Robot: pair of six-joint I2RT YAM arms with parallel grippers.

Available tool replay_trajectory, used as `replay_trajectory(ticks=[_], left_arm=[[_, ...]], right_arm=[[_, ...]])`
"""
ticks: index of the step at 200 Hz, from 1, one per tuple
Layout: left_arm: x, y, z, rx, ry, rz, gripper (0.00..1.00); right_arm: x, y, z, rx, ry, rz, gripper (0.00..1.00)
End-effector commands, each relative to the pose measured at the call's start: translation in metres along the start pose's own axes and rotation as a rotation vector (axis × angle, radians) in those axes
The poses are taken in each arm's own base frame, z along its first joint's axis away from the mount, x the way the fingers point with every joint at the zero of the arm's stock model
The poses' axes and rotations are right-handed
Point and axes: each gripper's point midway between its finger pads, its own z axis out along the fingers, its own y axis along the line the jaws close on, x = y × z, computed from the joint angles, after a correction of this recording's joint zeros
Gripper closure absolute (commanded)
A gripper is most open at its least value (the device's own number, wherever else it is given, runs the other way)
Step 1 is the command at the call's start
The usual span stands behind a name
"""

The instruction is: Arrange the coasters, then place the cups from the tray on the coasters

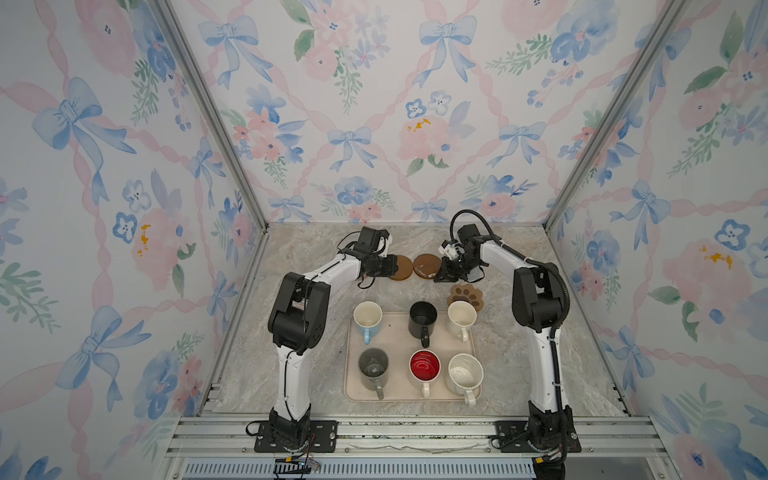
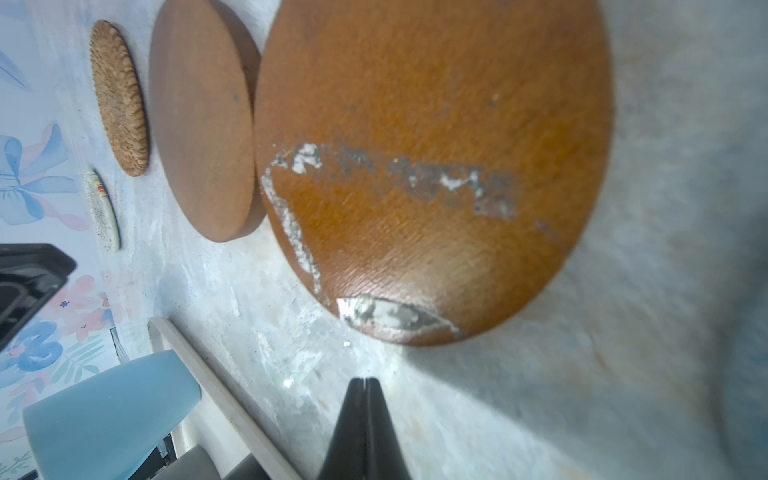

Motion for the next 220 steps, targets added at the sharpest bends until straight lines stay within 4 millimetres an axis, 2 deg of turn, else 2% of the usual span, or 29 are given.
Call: replay_trajectory(ticks=[1, 32, 53, 67, 82, 104, 145, 171, 220], left_arm=[[-0.012, 0.022, -0.027, -0.077, -0.053, -0.015, 1.0], [-0.016, 0.076, -0.044, -0.181, -0.083, -0.099, 1.0], [-0.012, 0.113, -0.047, -0.253, -0.083, -0.152, 1.0], [-0.01, 0.13, -0.046, -0.278, -0.078, -0.179, 1.0], [-0.008, 0.14, -0.042, -0.286, -0.072, -0.203, 1.0], [-0.01, 0.136, -0.034, -0.254, -0.064, -0.212, 1.0], [-0.014, 0.117, -0.022, -0.196, -0.052, -0.199, 1.0], [-0.016, 0.095, -0.006, -0.135, -0.036, -0.178, 1.0], [-0.025, 0.046, 0.035, 0.013, 0.0, -0.115, 1.0]], right_arm=[[-0.014, 0.019, -0.04, -0.014, -0.098, -0.035, 1.0], [-0.016, 0.028, -0.06, -0.014, -0.146, -0.05, 1.0], [-0.015, 0.033, -0.067, -0.016, -0.163, -0.056, 1.0], [-0.015, 0.034, -0.069, -0.014, -0.175, -0.056, 1.0], [-0.017, 0.033, -0.067, -0.017, -0.181, -0.048, 1.0], [-0.022, 0.031, -0.061, -0.017, -0.177, -0.036, 1.0], [-0.036, 0.038, -0.029, -0.033, -0.141, -0.046, 1.0], [-0.046, 0.042, -0.01, -0.044, -0.123, -0.046, 1.0], [-0.056, 0.04, 0.021, -0.055, -0.102, -0.029, 1.0]])
